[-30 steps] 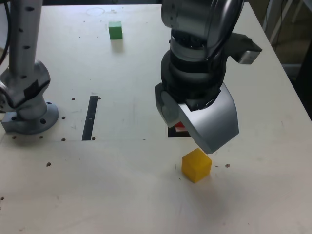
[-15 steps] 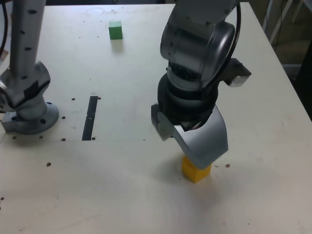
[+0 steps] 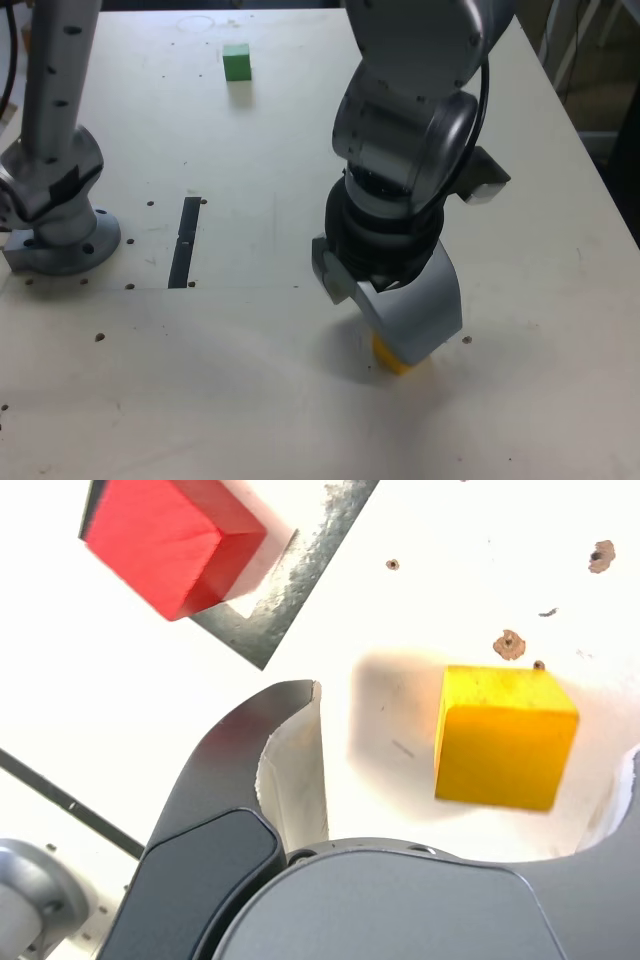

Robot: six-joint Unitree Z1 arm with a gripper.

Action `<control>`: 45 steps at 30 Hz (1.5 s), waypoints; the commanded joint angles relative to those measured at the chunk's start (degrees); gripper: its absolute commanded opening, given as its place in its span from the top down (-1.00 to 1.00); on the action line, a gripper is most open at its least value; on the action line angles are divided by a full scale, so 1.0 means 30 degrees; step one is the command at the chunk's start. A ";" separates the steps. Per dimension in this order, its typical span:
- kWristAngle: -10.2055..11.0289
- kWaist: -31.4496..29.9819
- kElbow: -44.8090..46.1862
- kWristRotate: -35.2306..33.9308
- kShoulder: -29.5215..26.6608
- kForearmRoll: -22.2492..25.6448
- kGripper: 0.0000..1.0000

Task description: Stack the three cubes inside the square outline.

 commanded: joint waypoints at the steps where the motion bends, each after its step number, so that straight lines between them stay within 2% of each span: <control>1: -0.0014 0.0020 0.0298 0.0003 0.0201 -0.0427 -0.99; 10: -0.0204 0.0017 0.0361 -0.0057 0.0273 -0.0932 -0.91; 16: -0.0090 0.0016 0.0213 0.0003 0.0518 -0.0962 -0.86; 25: -0.0542 0.0020 -0.0064 0.0112 0.0614 -0.1192 -0.96; 33: -0.0645 0.0019 -0.0262 0.0237 0.0969 -0.1337 -0.72; 37: -0.0699 0.0022 -0.0370 0.0332 0.1133 -0.1363 -0.39; 38: -0.0785 0.0023 -0.0425 0.0422 0.1155 -0.1423 -0.39; 40: -0.1078 0.0026 -0.0533 0.0671 0.1209 -0.1600 -0.52; 44: -0.1664 0.0023 -0.0545 0.1154 0.1293 -0.1904 -0.95; 45: -0.1732 0.0022 -0.0483 0.1202 0.1271 -0.1967 -0.99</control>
